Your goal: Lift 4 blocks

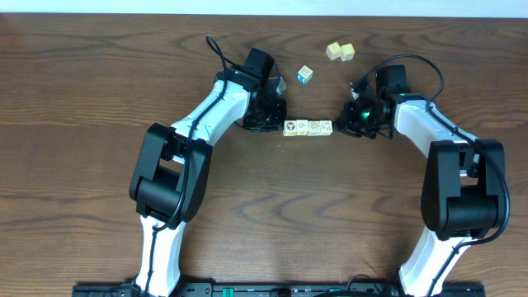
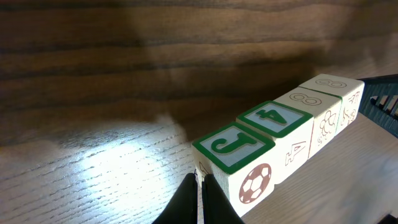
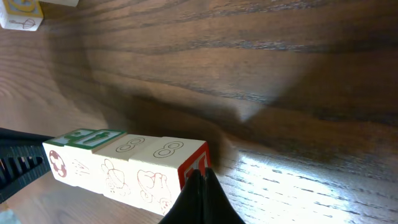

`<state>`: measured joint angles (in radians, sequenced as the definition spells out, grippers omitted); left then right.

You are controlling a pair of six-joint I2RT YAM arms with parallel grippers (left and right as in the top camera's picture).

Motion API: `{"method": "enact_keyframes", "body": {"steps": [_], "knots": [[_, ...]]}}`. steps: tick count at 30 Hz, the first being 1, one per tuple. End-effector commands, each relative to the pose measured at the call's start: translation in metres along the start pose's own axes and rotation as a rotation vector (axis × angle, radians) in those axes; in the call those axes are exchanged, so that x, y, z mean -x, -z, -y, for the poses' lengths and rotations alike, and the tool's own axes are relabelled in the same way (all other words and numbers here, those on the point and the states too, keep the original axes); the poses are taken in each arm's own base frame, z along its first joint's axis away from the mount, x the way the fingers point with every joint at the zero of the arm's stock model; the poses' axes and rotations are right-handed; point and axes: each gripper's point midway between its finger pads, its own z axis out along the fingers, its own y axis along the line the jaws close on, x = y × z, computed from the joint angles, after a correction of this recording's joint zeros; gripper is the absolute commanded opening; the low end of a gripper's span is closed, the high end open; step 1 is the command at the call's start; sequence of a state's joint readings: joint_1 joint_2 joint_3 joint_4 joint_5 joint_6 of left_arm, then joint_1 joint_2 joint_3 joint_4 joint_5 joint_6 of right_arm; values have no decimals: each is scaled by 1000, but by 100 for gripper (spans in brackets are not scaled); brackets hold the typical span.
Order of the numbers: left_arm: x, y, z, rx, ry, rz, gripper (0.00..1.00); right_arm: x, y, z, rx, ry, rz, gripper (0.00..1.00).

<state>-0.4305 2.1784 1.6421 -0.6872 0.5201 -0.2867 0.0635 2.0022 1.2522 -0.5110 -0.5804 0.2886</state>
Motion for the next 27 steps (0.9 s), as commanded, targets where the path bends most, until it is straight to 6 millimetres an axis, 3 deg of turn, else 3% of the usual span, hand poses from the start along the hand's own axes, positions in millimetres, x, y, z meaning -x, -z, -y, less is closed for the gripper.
{"method": "enact_keyframes", "body": {"steps": [1,21,27], "knots": [[-7,15,45,-139,-80,-5,7,-8,1,-59,233,40,-64,1],[-7,17,46,-144,-66,-4,7,-3,13,-74,278,53,-52,1],[-3,27,53,-153,-70,19,7,-2,15,-76,279,57,-47,1]]}}
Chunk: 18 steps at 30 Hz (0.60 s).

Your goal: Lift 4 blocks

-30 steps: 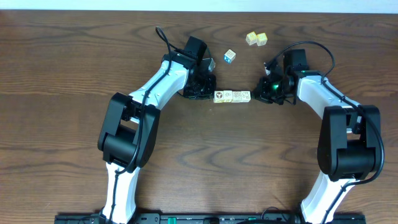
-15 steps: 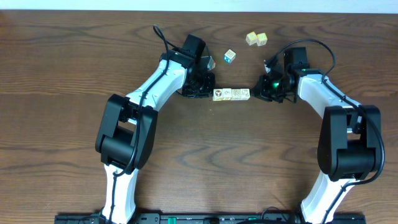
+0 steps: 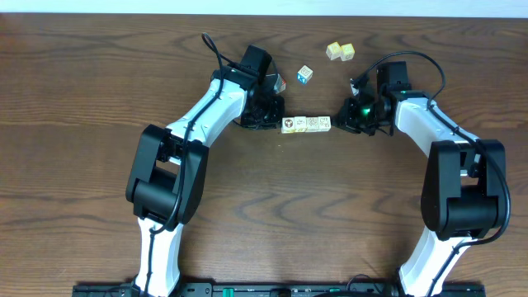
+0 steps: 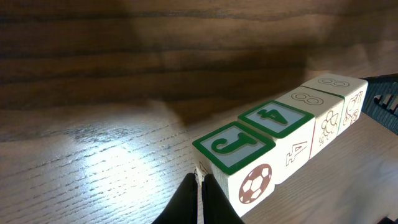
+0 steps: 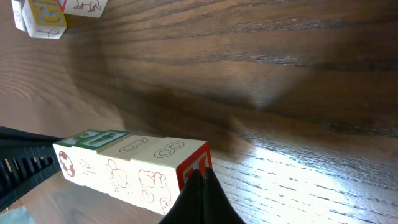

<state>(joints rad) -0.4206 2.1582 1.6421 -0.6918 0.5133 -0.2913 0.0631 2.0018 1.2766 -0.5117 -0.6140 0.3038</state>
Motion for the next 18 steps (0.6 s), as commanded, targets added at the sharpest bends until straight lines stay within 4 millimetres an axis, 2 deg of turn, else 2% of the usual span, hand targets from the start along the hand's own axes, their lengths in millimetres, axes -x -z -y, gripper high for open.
{"method": "enact_keyframes", "body": {"steps": [1,5,18], "knots": [[-7,20,55,-159,-78,4,7,-9,9,-66,242,57,-58,1],[-5,26,59,-164,-88,19,7,-9,10,-67,243,58,-55,1],[-4,30,62,-169,-70,26,7,-4,29,-82,255,88,-13,1]]}}
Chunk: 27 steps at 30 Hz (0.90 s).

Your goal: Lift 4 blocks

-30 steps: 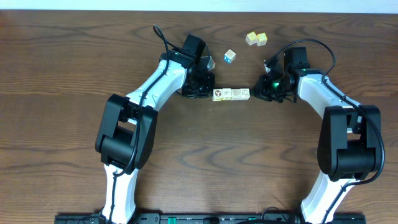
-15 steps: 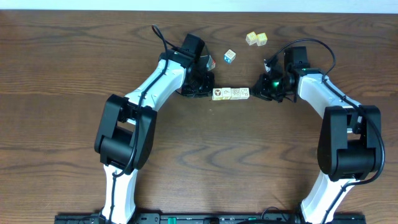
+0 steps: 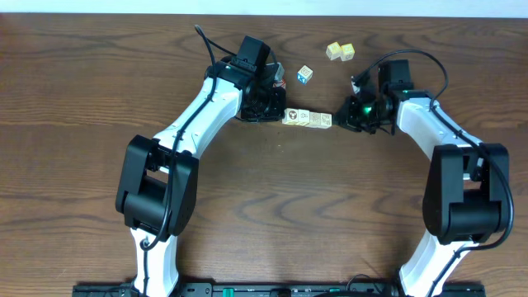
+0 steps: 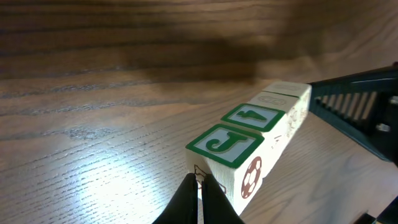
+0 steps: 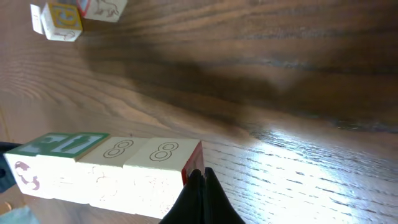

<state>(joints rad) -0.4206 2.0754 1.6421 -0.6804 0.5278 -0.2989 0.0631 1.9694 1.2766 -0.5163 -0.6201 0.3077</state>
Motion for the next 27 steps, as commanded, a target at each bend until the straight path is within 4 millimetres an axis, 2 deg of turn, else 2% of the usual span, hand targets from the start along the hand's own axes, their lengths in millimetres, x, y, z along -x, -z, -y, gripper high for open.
{"method": "enact_keyframes", "body": {"steps": [1,7,16,27], "knots": [[-12,-2,39,-128,-30,-46,7,-5,19,-73,243,70,-30,1],[-10,5,44,-134,-39,-31,7,-4,25,-78,247,79,-19,1],[-9,8,46,-137,-31,-25,7,-1,43,-93,261,108,19,1],[-9,19,59,-187,-37,-20,7,-9,40,-98,260,114,-4,1]]}}
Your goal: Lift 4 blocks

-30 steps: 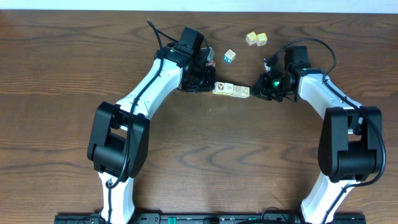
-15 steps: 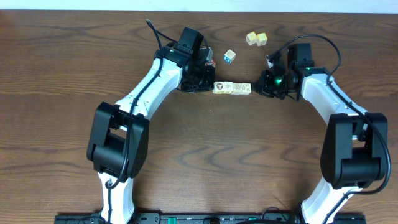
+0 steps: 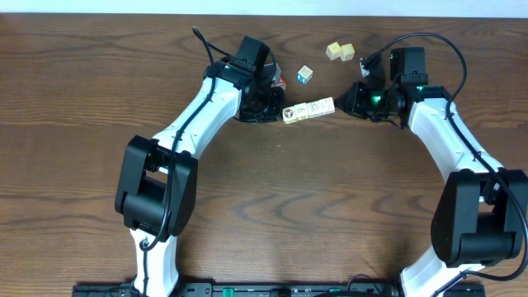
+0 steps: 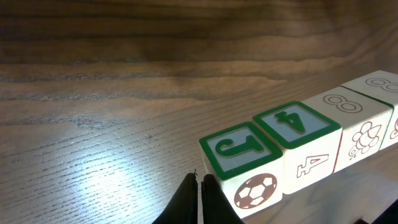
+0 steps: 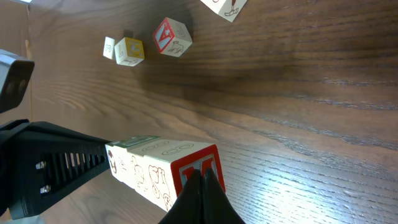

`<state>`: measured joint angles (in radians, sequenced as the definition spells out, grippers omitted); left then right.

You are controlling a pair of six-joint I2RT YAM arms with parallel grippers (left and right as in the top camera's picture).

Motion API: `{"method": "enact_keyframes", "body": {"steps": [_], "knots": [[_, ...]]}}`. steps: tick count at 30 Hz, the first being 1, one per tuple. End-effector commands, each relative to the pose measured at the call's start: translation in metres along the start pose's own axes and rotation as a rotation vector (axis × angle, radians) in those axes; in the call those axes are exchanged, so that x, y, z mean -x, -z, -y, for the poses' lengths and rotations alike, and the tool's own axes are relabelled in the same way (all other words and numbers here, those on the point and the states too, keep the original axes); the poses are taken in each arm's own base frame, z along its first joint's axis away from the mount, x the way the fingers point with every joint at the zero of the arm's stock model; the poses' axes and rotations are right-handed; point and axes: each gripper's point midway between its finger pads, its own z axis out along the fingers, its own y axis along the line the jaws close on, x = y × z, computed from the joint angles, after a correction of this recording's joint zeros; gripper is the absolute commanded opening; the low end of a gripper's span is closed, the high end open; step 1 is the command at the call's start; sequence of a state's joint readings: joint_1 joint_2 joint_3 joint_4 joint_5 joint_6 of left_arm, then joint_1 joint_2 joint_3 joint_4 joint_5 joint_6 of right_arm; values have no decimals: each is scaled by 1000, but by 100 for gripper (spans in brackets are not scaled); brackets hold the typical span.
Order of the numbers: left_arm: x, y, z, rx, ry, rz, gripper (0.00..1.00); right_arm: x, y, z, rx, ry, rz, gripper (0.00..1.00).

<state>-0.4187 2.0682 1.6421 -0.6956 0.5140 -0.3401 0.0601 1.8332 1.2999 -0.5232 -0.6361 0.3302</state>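
A row of four wooden blocks hangs clamped end to end between my two grippers, slanting in the overhead view. My left gripper is shut, and its tips press the end of the green J block, which comes before the green 4 block. Against the red-faced end block press the tips of my right gripper, also shut. In both wrist views the table lies well below the row.
A blue-faced loose block lies just behind the row, and two yellowish blocks lie farther back. The right wrist view shows a red block and a yellow one on the wood below.
The right gripper has moved up and toward the back with its end of the row. The row's slant has reversed in the overhead view. The table looks farther below in both wrist views.
The four blocks lay in a straight row on the table, a shut gripper pressing each end. Then the row stood a little farther back. Then the left end was higher and the row tilted. Now the whole row is held above the table between both grippers.
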Motion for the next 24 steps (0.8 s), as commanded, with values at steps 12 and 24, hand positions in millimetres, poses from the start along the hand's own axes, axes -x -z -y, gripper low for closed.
{"method": "enact_keyframes", "body": {"steps": [12,24], "knots": [[-9,35,71,-216,-108,13,7,-29,-9,-56,187,35,-117,1],[-9,35,71,-218,-106,11,7,-29,-7,-59,197,38,-116,1]]}}
